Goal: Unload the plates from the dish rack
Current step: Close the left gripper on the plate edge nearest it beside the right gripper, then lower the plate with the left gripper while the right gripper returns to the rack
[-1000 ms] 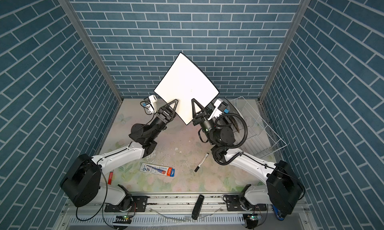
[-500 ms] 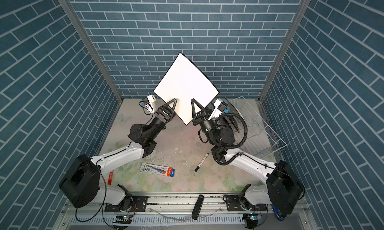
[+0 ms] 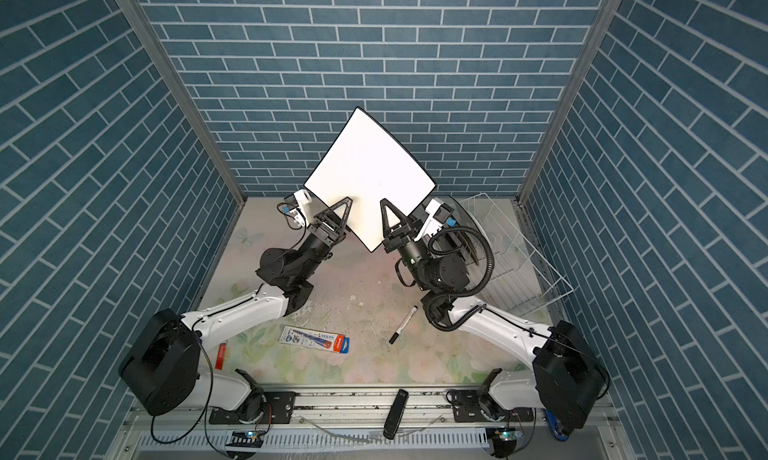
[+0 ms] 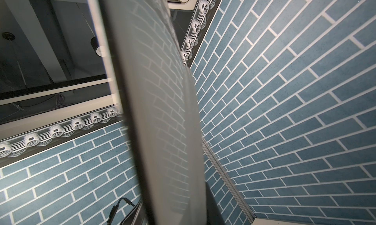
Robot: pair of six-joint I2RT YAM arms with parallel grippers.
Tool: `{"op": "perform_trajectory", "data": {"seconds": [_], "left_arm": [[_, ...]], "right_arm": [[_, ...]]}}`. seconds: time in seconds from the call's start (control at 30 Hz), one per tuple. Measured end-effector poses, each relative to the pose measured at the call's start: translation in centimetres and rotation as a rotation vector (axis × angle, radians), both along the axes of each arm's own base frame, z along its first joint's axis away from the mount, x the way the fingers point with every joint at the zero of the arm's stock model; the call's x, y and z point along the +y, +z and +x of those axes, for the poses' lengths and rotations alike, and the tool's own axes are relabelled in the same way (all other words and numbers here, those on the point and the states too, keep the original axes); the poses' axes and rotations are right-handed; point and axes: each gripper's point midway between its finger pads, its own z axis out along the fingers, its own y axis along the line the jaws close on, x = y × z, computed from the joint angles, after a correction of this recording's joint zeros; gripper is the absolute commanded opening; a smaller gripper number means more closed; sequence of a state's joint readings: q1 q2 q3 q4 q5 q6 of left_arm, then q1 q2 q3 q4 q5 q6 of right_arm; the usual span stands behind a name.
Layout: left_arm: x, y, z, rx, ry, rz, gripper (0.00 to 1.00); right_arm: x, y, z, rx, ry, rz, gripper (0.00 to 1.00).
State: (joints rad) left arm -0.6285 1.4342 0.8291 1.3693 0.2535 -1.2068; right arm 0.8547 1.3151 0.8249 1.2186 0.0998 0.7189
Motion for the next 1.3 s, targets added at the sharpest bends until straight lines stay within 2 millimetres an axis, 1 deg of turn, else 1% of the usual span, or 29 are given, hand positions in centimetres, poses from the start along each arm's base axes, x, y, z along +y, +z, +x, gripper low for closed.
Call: {"op": "perform_trajectory", "data": {"seconds": [0.3,0.37,0.4,0.47,0.53,0.63,0.8,0.83,0.97,1.07,1.17,1.2,1.23,1.27,1.3], "left_arm": [[-0.1,0.6,0.2,-0.003,-0.009,-0.018,0.48],[-0.1,0.6,0.1,-0.002,-0.014,-0.019,0.42],[-0.2,0.6,0.1,-0.003,-0.014,-0.018,0.38],[-0.2,0.6,0.1,0.002,-0.019,-0.021,0.27],[-0.2,0.4,0.3,0.011,-0.019,-0.017,0.13],[0.0,1.2,-0.3,-0.02,-0.03,-0.032,0.01],[0.0,1.5,-0.5,-0.035,-0.034,-0.036,0.0],[0.0,1.5,-0.5,-0.035,-0.034,-0.036,0.0],[0.0,1.3,-0.4,-0.02,-0.036,-0.036,0.0],[-0.2,0.8,0.0,0.007,-0.036,-0.024,0.0],[-0.5,0.2,0.4,0.033,-0.038,-0.009,0.0],[-0.5,-0.1,0.5,0.041,-0.037,-0.004,0.0],[-0.5,-0.3,0.6,0.047,-0.036,0.0,0.0],[-0.6,-0.6,0.7,0.057,-0.035,0.005,0.0],[-0.6,-0.9,0.9,0.068,-0.035,0.01,0.0]], "right_arm": [[-0.3,0.2,-0.1,0.005,-0.001,0.015,0.0],[-0.4,0.3,-0.2,0.005,-0.001,0.016,0.0],[-0.4,0.4,-0.2,0.004,-0.001,0.017,0.0],[-0.4,0.4,-0.3,0.004,0.001,0.018,0.0],[-0.4,0.5,-0.4,0.004,0.008,0.027,0.0],[-0.7,0.7,-0.4,0.059,0.059,0.107,0.0],[-0.8,0.9,-0.5,0.063,0.068,0.122,0.01],[-0.8,0.9,-0.5,0.063,0.068,0.122,0.09],[-0.9,1.0,-0.6,0.048,0.054,0.115,0.36],[-1.5,1.3,-0.8,0.027,0.03,0.118,0.54],[-2.0,1.5,-0.9,0.017,0.012,0.129,0.78],[-2.2,1.6,-1.0,0.013,0.007,0.133,0.88],[-2.4,1.6,-1.1,0.01,0.006,0.139,0.95],[-2.6,1.6,-1.1,0.009,-0.001,0.142,0.98],[-2.8,1.6,-1.1,0.009,-0.008,0.144,0.99]]}}
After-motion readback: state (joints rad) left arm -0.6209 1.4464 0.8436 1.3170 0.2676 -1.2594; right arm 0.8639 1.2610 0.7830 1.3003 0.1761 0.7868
